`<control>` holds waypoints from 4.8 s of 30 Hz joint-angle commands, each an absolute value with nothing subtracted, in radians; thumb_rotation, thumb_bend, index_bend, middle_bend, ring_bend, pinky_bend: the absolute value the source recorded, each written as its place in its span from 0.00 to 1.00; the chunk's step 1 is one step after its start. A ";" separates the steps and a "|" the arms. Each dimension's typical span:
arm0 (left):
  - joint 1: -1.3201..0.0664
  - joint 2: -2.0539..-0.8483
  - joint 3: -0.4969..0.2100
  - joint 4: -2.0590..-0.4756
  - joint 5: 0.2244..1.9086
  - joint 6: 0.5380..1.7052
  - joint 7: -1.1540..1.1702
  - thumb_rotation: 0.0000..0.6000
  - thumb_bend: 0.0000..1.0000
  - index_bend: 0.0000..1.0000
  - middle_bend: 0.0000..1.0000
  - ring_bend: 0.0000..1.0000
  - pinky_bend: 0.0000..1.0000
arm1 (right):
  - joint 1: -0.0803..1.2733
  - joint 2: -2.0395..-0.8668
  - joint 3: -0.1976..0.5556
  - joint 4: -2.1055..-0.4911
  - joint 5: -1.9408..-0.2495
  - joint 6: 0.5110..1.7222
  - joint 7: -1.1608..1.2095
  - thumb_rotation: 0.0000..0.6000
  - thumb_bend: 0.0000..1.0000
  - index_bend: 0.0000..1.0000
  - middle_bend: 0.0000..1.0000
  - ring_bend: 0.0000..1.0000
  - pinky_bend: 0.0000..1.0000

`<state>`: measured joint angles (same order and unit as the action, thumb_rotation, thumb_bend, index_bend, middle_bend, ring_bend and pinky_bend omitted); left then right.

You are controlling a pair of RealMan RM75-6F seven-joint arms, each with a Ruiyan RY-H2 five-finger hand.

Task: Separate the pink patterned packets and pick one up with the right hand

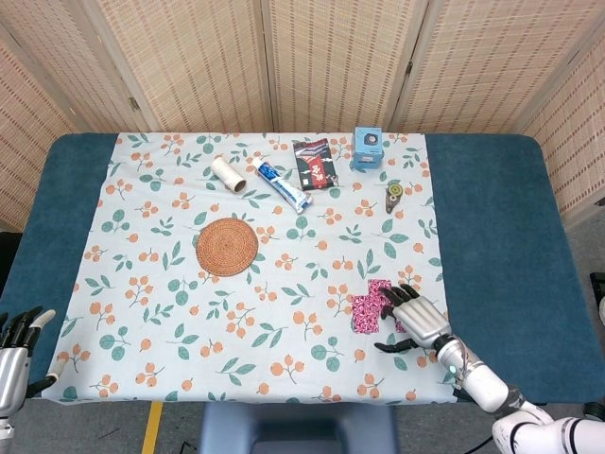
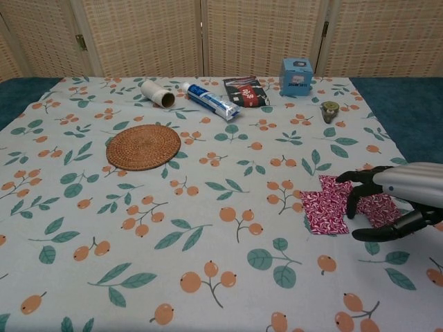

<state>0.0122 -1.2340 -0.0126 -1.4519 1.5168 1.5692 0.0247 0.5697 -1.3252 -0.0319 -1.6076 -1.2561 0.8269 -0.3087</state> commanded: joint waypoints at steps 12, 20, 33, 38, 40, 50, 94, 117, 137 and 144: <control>0.017 -1.235 -0.012 -1.446 1.510 1.566 0.023 1.00 0.33 0.19 0.14 0.15 0.00 | 0.618 -1.356 0.012 -1.550 -1.198 0.794 -0.319 0.24 0.27 0.26 0.06 0.00 0.00; 0.018 -1.238 -0.013 -1.441 1.506 1.562 0.019 1.00 0.33 0.19 0.14 0.15 0.00 | 0.645 -1.367 0.032 -1.530 -1.172 0.781 -0.327 0.24 0.27 0.26 0.07 0.00 0.00; 0.016 -1.241 -0.016 -1.439 1.511 1.565 0.014 1.00 0.33 0.19 0.14 0.15 0.00 | 0.591 -1.284 0.014 -1.628 -1.234 0.885 -0.271 0.37 0.27 0.26 0.09 0.00 0.00; 0.010 -1.242 -0.016 -1.444 1.519 1.564 0.020 1.00 0.33 0.19 0.14 0.15 0.00 | 0.561 -1.259 0.000 -1.655 -1.278 0.929 -0.242 0.52 0.27 0.26 0.10 0.00 0.00; 0.009 -1.240 -0.017 -1.448 1.522 1.565 0.021 1.00 0.33 0.19 0.14 0.15 0.00 | 0.551 -1.257 -0.004 -1.656 -1.299 0.949 -0.236 0.66 0.27 0.24 0.11 0.00 0.00; 0.006 -1.232 -0.014 -1.464 1.532 1.567 0.031 1.00 0.33 0.20 0.14 0.15 0.00 | 0.539 -1.314 0.004 -1.666 -1.310 0.981 -0.271 0.83 0.27 0.16 0.08 0.00 0.00; 0.005 -1.240 -0.005 -1.429 1.542 1.566 -0.012 1.00 0.33 0.20 0.14 0.15 0.00 | 0.657 -1.479 0.045 -1.717 -0.794 0.956 -0.606 0.82 0.27 0.12 0.02 0.00 0.00; 0.010 -1.252 -0.003 -1.402 1.535 1.563 -0.033 1.00 0.33 0.20 0.14 0.15 0.00 | 0.673 -1.512 0.022 -1.694 -0.803 0.999 -0.606 0.82 0.27 0.17 0.06 0.00 0.00; 0.013 -1.257 0.000 -1.386 1.532 1.559 -0.046 1.00 0.33 0.20 0.14 0.15 0.00 | 0.668 -1.521 0.015 -1.699 -0.822 1.030 -0.611 0.81 0.27 0.22 0.08 0.00 0.00; 0.014 -1.256 0.000 -1.390 1.533 1.561 -0.043 1.00 0.33 0.20 0.14 0.15 0.00 | 0.652 -1.486 0.011 -1.734 -0.861 1.050 -0.589 0.81 0.27 0.22 0.08 0.00 0.00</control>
<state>0.0136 -1.2561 -0.0003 -1.3897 1.5332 1.5607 -0.0429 0.6564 -1.4947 0.0129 -1.7262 -0.8529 1.0448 -0.5934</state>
